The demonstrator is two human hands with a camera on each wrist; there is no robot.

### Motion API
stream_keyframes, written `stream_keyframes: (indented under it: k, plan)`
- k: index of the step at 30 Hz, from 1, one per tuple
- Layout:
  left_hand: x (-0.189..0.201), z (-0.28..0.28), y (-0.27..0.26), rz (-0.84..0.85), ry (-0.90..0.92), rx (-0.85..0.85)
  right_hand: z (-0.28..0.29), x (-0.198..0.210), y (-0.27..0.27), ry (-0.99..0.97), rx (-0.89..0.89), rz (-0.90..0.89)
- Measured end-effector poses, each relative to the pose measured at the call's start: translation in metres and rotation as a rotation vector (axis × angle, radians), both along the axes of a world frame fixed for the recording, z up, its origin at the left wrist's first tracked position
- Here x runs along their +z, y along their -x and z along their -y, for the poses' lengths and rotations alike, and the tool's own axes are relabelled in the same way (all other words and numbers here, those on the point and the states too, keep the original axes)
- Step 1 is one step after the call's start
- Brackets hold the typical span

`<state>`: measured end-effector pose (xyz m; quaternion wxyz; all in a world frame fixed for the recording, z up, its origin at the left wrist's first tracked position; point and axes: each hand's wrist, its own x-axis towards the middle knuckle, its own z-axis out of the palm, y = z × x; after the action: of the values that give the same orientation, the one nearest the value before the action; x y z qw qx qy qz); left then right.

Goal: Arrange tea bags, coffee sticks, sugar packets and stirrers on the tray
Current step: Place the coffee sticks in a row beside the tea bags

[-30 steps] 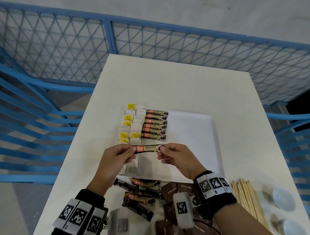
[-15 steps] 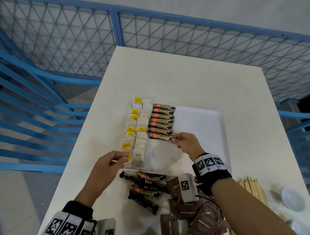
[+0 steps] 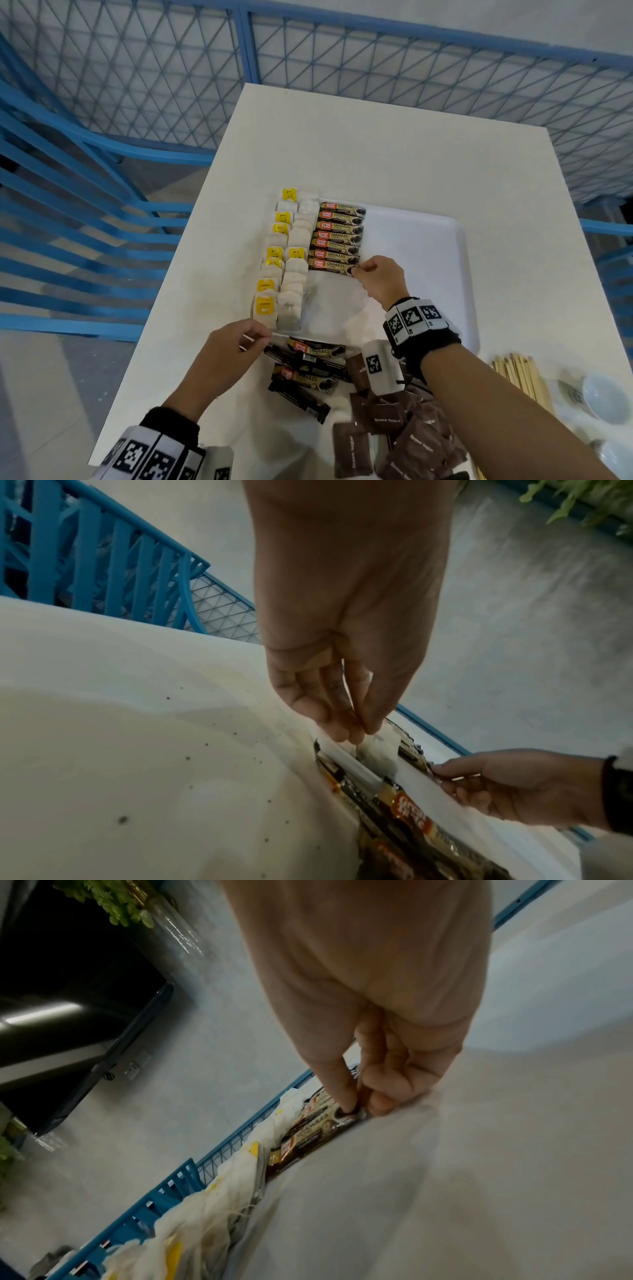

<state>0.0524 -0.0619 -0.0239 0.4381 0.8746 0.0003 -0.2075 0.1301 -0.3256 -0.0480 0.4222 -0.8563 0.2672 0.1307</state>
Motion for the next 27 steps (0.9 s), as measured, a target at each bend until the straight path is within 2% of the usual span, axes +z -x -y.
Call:
stream_keyframes:
  k: [4,6,10,13,16,20,23,27]
  plan:
    - [-0.009,-0.003,0.005,0.145,-0.028,-0.170,-0.001,0.009,0.009,-0.010,-0.014,0.058]
    - [-0.017,-0.003,0.009,0.227,-0.041,-0.262,-0.004,0.019,0.018,0.016,0.055,0.123]
    - [-0.024,0.008,0.012,0.340,-0.088,-0.404,-0.020,0.042,0.052,0.065,0.394,0.248]
    - [-0.026,0.016,0.018,0.452,-0.152,-0.609,-0.037,0.046,0.082,0.079,0.687,0.179]
    - [-0.029,0.020,0.029,0.503,-0.288,-0.761,-0.049,0.035,0.101,0.223,0.874,0.099]
    - [-0.036,0.024,0.037,0.550,-0.427,-0.779,-0.053,0.026,0.110,0.368,0.937,0.083]
    - [-0.039,0.027,0.037,0.579,-0.393,-0.735,-0.054,0.026,0.111,0.395,0.954,0.102]
    - [-0.038,0.033,0.033,0.468,-0.310,-0.682,-0.055,0.029,0.108,0.414,0.975,0.083]
